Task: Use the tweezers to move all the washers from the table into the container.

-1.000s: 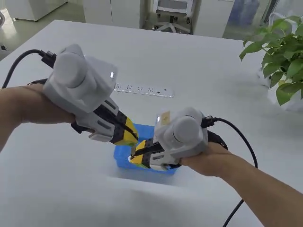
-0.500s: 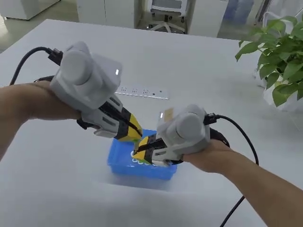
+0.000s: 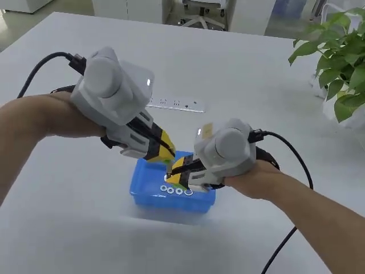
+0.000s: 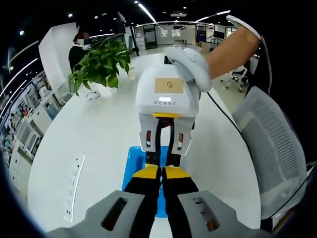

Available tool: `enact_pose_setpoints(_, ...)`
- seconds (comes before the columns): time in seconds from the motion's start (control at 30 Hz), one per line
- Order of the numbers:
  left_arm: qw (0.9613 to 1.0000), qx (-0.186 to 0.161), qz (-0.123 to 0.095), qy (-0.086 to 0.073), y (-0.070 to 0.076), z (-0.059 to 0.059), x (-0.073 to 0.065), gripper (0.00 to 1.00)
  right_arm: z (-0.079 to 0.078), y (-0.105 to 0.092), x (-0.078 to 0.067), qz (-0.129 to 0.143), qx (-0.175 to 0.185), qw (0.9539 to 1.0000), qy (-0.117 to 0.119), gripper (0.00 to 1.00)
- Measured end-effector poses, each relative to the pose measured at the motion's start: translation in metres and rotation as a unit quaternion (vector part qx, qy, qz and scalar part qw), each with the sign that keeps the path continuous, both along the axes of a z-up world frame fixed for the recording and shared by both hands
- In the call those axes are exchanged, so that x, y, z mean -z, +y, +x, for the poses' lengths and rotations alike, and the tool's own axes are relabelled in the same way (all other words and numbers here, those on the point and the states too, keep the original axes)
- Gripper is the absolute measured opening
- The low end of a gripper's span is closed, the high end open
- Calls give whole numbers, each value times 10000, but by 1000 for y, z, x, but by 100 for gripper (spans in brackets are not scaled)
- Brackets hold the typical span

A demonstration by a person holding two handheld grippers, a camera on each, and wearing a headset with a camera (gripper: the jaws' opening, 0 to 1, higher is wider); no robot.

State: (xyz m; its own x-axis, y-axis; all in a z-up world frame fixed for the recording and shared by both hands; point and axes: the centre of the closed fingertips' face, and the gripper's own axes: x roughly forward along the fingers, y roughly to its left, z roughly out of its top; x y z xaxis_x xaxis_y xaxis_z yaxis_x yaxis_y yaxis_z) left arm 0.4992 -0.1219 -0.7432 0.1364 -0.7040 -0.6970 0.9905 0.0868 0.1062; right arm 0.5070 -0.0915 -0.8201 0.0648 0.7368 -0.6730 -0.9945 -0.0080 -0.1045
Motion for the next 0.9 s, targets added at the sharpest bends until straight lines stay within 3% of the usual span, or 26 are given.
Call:
enact_pose_setpoints(0.47, 10000, -35, 42, 73, -2, 15, 23, 5, 14, -6, 23, -129, 66, 9998, 145, 9)
enact_pose_setpoints(0.9, 9999, -67, 94, 122, -1, 22, 37, 5, 20, -6, 38, -234, 42, 9995, 222, 9)
